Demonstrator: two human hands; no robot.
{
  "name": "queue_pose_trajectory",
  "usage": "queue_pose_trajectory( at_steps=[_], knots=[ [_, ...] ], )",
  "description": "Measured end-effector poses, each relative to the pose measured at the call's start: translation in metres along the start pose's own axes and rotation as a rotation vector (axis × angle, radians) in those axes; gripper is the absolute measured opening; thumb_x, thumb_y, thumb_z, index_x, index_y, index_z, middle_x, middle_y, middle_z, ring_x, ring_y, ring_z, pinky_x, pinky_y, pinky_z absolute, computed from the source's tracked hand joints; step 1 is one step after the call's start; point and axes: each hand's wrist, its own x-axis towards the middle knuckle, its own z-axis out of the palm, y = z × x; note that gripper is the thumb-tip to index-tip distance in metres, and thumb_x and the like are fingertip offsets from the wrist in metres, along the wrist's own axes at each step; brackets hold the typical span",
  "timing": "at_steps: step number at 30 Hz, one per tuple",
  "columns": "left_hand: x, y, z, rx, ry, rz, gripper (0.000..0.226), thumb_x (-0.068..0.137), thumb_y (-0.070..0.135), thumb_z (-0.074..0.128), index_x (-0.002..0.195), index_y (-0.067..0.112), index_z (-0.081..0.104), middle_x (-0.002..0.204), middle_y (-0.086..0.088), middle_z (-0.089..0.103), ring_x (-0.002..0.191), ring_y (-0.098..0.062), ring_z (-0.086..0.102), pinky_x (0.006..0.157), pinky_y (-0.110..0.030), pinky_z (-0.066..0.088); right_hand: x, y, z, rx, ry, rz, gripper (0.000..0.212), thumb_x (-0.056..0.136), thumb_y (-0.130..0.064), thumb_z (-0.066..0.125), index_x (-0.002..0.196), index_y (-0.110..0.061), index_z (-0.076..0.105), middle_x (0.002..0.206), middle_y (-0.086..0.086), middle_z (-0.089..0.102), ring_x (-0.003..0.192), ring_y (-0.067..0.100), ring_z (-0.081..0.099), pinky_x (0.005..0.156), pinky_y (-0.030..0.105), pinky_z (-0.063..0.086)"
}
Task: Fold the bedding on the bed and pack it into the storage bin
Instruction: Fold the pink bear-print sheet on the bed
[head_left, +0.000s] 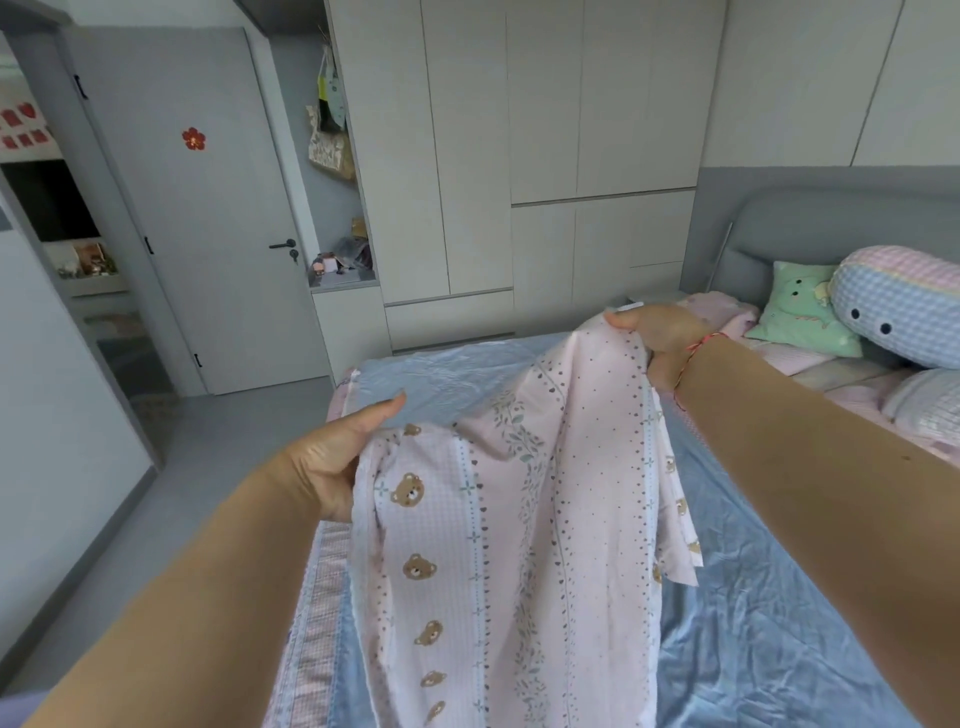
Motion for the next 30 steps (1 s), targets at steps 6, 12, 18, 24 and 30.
queue_pose_trajectory(
  at_steps=[6,12,18,24,30],
  knots=[
    [0.019,-0.008,0.01,-0.105,0.116,0.099,0.055,0.072,0.016,0.069,0.125,0.003,0.061,0.108,-0.017,0.068,0.081,-0.028,0.07,0.075,-0.043,0.058,0.002,0.006,-0.012,-0.063,-0.022,0.035,0.017,0.092,-0.02,0.06,0.098,-0.004,0.063,0.103,0.012,0.067,0.096,0.026,0.064,0.089,0.042,0.051],
    [0.032,0.01,-0.001,-0.349,0.2,0.312,0.047,0.084,0.011,0.066,0.131,0.007,0.058,0.124,-0.015,0.063,0.094,-0.024,0.068,0.068,-0.042,0.06,-0.001,-0.009,-0.036,-0.069,-0.056,0.031,0.028,0.093,-0.02,0.059,0.114,-0.002,0.061,0.093,0.013,0.071,0.092,0.025,0.065,0.097,0.044,0.047],
    [0.048,0.016,-0.004,-0.392,0.251,0.317,0.05,0.082,0.007,0.07,0.13,0.015,0.06,0.122,-0.006,0.067,0.111,-0.022,0.065,0.096,-0.043,0.05,-0.001,0.033,-0.045,-0.035,-0.185,0.046,0.036,0.089,-0.01,0.058,0.123,0.003,0.058,0.121,0.018,0.064,0.106,0.028,0.064,0.087,0.039,0.053],
    [0.046,-0.025,0.012,-0.069,-0.063,-0.103,0.051,0.078,0.035,0.072,0.119,0.005,0.065,0.125,-0.021,0.061,0.115,-0.039,0.059,0.1,-0.052,0.045,0.018,0.049,-0.025,0.011,-0.126,-0.021,0.023,0.09,-0.005,0.058,0.111,0.005,0.06,0.088,0.012,0.072,0.073,0.02,0.07,0.065,0.031,0.059],
    [0.057,-0.061,0.015,-0.056,-0.114,-0.256,0.056,0.073,0.03,0.08,0.121,0.004,0.067,0.127,-0.022,0.061,0.118,-0.038,0.059,0.105,-0.055,0.04,0.026,0.055,-0.006,0.002,-0.143,-0.063,0.016,0.088,-0.005,0.063,0.102,0.003,0.063,0.075,0.009,0.073,0.064,0.017,0.071,0.055,0.026,0.056]
  ],
)
